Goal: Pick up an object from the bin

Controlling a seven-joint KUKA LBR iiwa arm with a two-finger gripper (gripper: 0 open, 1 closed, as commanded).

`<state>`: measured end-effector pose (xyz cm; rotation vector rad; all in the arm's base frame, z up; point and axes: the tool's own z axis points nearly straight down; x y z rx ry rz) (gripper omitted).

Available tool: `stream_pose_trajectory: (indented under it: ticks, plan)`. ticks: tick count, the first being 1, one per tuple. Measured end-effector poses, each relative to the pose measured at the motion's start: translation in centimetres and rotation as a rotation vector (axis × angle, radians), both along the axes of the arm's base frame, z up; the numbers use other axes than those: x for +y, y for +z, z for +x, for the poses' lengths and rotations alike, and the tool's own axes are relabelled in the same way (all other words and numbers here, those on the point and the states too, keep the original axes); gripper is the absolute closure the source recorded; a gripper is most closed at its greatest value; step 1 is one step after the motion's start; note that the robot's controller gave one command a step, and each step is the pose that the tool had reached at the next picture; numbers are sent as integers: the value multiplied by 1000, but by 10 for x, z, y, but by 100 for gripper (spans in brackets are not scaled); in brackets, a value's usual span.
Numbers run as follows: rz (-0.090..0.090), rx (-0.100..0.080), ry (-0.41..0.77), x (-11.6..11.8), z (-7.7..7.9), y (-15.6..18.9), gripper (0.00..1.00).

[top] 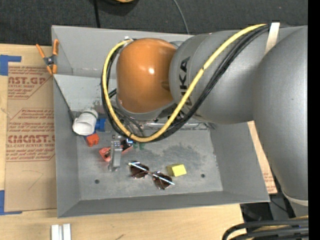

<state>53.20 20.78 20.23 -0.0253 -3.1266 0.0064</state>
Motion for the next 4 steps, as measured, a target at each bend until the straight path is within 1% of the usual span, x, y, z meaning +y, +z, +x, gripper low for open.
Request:
stream_pose_trajectory:
  ticks: [1, 2, 3, 4]
  plan:
    - [11, -34, 36, -33, 8, -5, 0]
    - [6, -16, -3, -40, 30, -68, 0]
    - [13, -34, -3, -63, 28, -133, 100]
    - [14, -34, -3, -63, 28, -133, 100]
